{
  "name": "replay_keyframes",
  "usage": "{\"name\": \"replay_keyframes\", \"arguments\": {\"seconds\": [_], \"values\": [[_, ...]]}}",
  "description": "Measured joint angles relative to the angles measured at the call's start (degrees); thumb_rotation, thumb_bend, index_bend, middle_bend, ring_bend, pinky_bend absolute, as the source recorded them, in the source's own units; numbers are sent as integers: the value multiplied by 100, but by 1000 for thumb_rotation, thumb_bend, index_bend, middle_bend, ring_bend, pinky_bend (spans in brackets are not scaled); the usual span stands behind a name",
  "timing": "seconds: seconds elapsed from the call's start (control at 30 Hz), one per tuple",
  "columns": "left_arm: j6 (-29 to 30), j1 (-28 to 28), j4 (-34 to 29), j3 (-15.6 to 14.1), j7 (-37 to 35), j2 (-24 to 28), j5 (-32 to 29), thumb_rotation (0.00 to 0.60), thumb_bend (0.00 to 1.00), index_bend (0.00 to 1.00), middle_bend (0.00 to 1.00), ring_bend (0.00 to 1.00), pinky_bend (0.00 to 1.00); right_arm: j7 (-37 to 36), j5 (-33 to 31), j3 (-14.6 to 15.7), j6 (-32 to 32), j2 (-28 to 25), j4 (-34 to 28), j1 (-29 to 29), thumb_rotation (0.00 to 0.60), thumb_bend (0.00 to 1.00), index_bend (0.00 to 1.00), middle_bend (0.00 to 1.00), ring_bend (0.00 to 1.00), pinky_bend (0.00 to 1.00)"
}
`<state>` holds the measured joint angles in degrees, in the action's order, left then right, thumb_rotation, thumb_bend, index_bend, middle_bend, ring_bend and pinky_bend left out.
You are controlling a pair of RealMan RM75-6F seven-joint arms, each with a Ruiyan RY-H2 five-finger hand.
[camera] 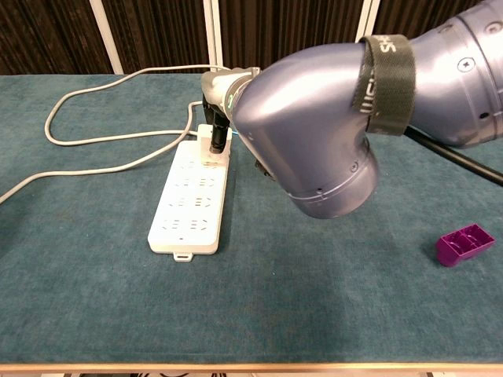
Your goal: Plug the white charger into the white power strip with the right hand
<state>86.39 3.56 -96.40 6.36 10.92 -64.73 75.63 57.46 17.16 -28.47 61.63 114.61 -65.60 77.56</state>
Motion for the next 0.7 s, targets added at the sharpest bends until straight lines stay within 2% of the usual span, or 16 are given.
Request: {"name": "replay_keyframes", "arguments": {"seconds": [0.7], "values": [[-8, 8, 3, 0, 28, -9, -11, 600, 154, 102, 0, 0, 0, -37, 27, -4, -44, 19, 4, -92, 600, 470, 719, 566, 544, 344]]}}
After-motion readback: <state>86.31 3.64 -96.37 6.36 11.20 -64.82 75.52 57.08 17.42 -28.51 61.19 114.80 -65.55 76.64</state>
